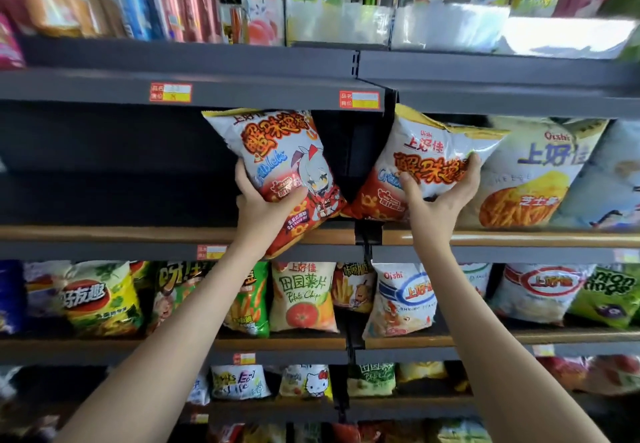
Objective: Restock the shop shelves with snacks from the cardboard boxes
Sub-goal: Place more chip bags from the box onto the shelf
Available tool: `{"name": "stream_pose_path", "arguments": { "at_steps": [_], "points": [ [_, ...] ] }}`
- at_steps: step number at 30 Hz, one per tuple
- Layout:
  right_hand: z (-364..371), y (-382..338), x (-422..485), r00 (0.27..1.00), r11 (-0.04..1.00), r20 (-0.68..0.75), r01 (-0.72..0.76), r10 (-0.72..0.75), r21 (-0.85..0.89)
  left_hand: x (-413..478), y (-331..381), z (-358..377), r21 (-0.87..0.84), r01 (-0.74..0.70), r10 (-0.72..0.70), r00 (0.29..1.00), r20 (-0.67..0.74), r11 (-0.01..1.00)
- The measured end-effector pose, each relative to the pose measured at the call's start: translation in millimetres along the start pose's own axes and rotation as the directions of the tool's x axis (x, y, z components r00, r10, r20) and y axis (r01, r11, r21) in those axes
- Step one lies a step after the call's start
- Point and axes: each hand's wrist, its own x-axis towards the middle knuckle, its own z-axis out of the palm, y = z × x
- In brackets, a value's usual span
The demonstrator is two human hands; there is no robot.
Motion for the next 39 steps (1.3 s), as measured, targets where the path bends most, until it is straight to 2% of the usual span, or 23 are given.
{"name": "stream_pose_path", "arguments": {
  "at_steps": [5, 9, 12, 14, 19, 23, 28, 31, 35, 39],
  "points": [
    [0, 11, -2, 0.999, 0.999, 0.033, 0.002, -0.001, -0.033, -3, 0, 3, 0.1, -0.097, 0.098, 0.995, -0.013, 0.99],
    [-1, 17, -1, 0.997, 0.998, 0.076, -0.002, 0.007, -0.063, -7, 4, -4, 0.231, -0.253, 0.27, 0.962, -0.045, 0.939],
    [5, 19, 1, 0.988, 0.985, 0.156, 0.017, 0.01, -0.171, -9, 5, -10, 0.422, -0.351, 0.37, 0.928, 0.039, 0.836],
    [9, 20, 5, 0.985, 0.981, 0.172, 0.016, 0.018, -0.192, -7, 5, -12, 0.456, -0.383, 0.382, 0.919, 0.098, 0.803],
    [26, 14, 29, 0.977, 0.938, 0.209, 0.043, 0.032, -0.343, 7, 3, -10, 0.437, -0.398, 0.387, 0.915, 0.117, 0.807],
    [49, 8, 51, 0.953, 0.855, 0.263, 0.005, 0.154, -0.519, 22, -2, -8, 0.374, -0.345, 0.346, 0.936, 0.067, 0.861],
    [76, 16, 67, 0.897, 0.81, 0.37, 0.022, 0.244, -0.587, 38, -6, -2, 0.319, -0.29, 0.29, 0.956, 0.05, 0.902],
    [88, 26, 71, 0.876, 0.831, 0.407, 0.015, 0.257, -0.556, 47, -12, 2, 0.29, -0.28, 0.28, 0.959, 0.043, 0.915],
    [95, 39, 77, 0.889, 0.843, 0.423, 0.088, 0.173, -0.53, 60, -15, 9, 0.256, -0.293, 0.287, 0.956, 0.06, 0.921],
    [102, 47, 89, 0.906, 0.768, 0.38, 0.107, 0.186, -0.631, 74, -20, 16, 0.263, -0.308, 0.301, 0.951, 0.065, 0.914]
  ]
}}
